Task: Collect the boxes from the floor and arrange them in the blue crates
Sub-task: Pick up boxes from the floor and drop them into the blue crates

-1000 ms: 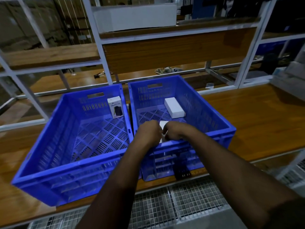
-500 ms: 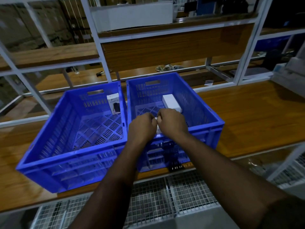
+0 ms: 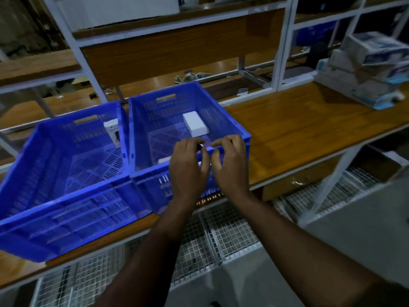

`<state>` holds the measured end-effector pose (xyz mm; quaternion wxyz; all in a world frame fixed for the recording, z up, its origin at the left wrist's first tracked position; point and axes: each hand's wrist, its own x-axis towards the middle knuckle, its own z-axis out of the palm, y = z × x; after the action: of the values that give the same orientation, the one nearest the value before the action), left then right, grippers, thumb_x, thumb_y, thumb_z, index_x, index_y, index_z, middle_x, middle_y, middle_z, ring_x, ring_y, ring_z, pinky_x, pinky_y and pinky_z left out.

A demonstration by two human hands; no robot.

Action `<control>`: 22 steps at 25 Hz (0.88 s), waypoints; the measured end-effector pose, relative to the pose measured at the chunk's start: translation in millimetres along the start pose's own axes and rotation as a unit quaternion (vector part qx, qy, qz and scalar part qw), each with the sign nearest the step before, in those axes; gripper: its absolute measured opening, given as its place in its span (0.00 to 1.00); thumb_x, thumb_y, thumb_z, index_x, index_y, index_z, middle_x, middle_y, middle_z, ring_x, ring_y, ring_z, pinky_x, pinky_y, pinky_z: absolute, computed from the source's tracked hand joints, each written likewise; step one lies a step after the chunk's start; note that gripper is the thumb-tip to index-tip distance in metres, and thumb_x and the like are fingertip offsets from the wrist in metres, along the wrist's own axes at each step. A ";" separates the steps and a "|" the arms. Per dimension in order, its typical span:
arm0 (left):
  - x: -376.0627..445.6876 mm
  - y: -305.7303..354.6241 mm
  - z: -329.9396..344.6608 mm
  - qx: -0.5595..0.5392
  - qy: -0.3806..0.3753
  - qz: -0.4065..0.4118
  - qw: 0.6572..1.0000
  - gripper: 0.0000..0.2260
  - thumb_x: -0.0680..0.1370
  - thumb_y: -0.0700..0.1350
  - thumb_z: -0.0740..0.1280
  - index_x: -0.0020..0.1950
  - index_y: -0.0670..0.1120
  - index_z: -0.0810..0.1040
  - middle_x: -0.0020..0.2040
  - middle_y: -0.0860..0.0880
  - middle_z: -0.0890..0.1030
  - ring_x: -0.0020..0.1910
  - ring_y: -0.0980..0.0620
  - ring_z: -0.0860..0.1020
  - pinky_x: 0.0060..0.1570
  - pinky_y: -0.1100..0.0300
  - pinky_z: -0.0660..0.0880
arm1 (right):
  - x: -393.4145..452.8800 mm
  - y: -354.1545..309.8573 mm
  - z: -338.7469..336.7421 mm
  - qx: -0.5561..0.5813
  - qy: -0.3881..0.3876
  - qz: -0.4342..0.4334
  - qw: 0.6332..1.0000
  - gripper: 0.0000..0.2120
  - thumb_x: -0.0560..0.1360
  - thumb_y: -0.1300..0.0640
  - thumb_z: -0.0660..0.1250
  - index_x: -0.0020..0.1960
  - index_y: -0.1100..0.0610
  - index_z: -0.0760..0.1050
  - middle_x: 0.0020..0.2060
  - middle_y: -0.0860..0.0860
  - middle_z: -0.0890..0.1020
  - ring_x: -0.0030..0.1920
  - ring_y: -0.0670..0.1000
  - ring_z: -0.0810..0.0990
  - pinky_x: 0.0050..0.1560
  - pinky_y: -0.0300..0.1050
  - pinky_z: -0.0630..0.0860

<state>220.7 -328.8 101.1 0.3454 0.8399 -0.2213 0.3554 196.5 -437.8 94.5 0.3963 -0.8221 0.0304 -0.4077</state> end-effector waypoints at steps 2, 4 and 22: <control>-11.7 18.1 14.0 -0.050 -0.020 -0.012 0.998 0.05 0.79 0.43 0.67 0.53 0.46 0.79 0.45 0.50 0.82 0.43 0.51 0.78 0.41 0.60 0.71 | -8.0 10.3 -17.5 -0.015 0.018 0.042 0.999 0.06 0.73 0.60 0.64 0.48 0.56 0.77 0.49 0.53 0.75 0.51 0.54 0.76 0.52 0.48 0.72; -22.5 28.0 30.3 -0.052 -0.064 -0.022 0.996 0.06 0.81 0.48 0.64 0.50 0.48 0.79 0.39 0.50 0.81 0.37 0.51 0.78 0.35 0.58 0.68 | -14.9 23.8 -33.2 -0.036 0.020 0.076 0.996 0.04 0.74 0.58 0.65 0.48 0.55 0.77 0.49 0.52 0.75 0.51 0.54 0.76 0.51 0.50 0.73; -120.5 93.2 140.0 -0.152 -0.508 0.123 0.839 0.17 0.83 0.53 0.60 0.44 0.45 0.80 0.39 0.45 0.83 0.39 0.45 0.81 0.36 0.56 0.71 | -156.8 78.8 -134.7 -0.334 0.093 0.473 0.810 0.08 0.77 0.54 0.60 0.48 0.56 0.76 0.49 0.55 0.78 0.51 0.56 0.76 0.48 0.50 0.75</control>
<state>147.1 -478.7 -21.0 0.2611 0.8052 -0.5188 -0.1199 20.1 -517.7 -12.5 0.2367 -0.7455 0.5869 -0.2093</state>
